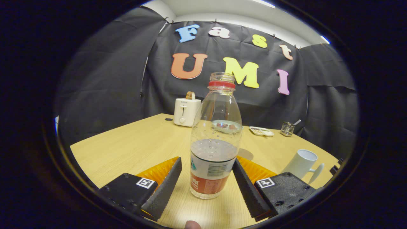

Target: Take the bottle from table, then pour the juice into the cup, finally place the bottle on the coaster

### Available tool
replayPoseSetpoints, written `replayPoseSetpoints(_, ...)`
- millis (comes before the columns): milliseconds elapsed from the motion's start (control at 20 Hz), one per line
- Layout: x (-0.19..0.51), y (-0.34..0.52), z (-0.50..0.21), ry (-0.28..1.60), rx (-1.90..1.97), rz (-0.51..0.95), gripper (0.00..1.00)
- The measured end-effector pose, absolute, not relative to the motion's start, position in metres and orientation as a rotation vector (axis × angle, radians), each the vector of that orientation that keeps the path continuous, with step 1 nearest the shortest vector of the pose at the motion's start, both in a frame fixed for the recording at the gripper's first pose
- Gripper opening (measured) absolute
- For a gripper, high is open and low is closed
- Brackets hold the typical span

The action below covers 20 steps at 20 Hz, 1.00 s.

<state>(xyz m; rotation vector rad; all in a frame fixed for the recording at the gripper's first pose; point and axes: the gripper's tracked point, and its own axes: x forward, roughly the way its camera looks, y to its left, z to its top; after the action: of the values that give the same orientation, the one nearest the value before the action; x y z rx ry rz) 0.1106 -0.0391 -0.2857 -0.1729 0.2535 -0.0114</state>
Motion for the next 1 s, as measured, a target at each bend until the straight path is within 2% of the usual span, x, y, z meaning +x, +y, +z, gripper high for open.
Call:
replayPoseSetpoints(150, 0.112, -0.036, -0.284, 0.261, -0.149, 0.001, 0.85)
replayPoseSetpoints(350, 0.107, -0.038, -0.273, 0.287, -0.114, 0.022, 0.80)
replayPoseSetpoints(600, 0.105, -0.054, -0.235, 0.263, 0.001, 0.029, 0.80)
replayPoseSetpoints(1000, 0.117, -0.076, -0.184, 0.178, 0.497, 0.079, 0.77)
